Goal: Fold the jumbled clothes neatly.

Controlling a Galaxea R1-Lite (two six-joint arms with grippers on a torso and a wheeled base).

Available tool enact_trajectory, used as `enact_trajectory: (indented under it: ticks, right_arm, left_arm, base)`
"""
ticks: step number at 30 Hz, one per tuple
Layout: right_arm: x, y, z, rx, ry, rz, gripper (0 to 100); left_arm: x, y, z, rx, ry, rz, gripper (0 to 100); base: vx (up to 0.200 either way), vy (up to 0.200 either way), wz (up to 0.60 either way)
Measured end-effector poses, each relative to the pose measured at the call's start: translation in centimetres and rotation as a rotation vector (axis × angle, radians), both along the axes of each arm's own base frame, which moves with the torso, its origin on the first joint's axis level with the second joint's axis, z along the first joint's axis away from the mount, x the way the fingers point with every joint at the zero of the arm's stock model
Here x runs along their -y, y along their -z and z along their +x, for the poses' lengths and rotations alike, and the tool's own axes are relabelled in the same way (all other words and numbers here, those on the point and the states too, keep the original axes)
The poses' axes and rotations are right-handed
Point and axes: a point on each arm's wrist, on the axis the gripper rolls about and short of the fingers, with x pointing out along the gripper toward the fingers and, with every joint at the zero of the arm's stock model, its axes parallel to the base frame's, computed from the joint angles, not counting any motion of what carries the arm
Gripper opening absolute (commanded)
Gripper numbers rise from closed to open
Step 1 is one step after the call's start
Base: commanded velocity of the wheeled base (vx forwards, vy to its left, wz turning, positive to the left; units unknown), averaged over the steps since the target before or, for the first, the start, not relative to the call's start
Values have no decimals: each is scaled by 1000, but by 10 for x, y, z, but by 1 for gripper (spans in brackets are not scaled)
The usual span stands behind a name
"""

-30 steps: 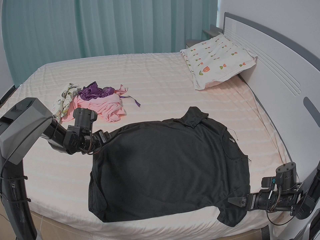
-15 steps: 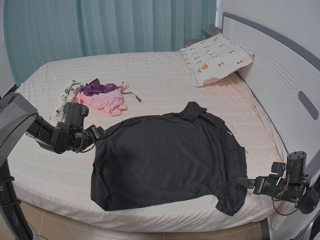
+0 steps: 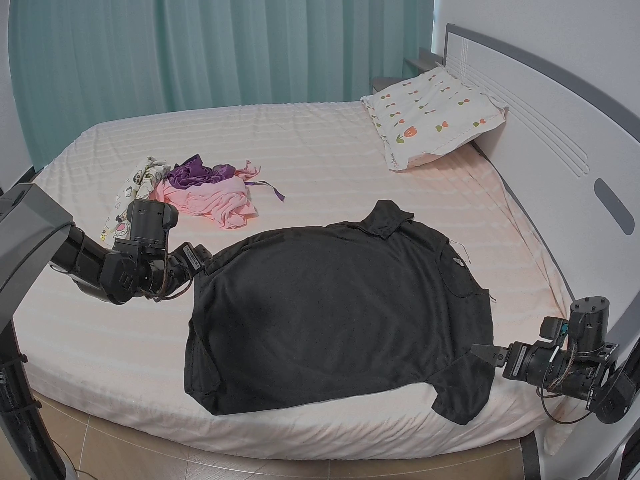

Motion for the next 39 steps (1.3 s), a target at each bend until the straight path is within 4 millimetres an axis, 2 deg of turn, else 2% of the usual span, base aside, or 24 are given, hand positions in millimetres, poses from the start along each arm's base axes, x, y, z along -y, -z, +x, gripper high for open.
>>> enact_trajectory:
  ticks: [7, 16, 26, 28, 39]
  right_arm:
    - [0, 0, 1, 0, -3, 3, 100]
    - [0, 0, 1, 0, -2, 2, 100]
    - [0, 1, 1, -4, -5, 2, 100]
    - [0, 1, 1, -5, -5, 1, 100]
    - [-2, 4, 1, -19, -14, -1, 100]
  left_arm:
    - [-2, 4, 2, -10, -4, -3, 100]
    - [4, 7, 1, -21, 5, -6, 100]
    - [15, 10, 4, -30, 25, -20, 100]
    - [20, 13, 7, -33, 33, -19, 100]
    - [58, 30, 20, -44, 100, -30, 100]
  base:
    - [0, 200, 0]
    - [0, 0, 0]
    - [200, 0, 0]
    - [200, 0, 0]
    - [0, 0, 0]
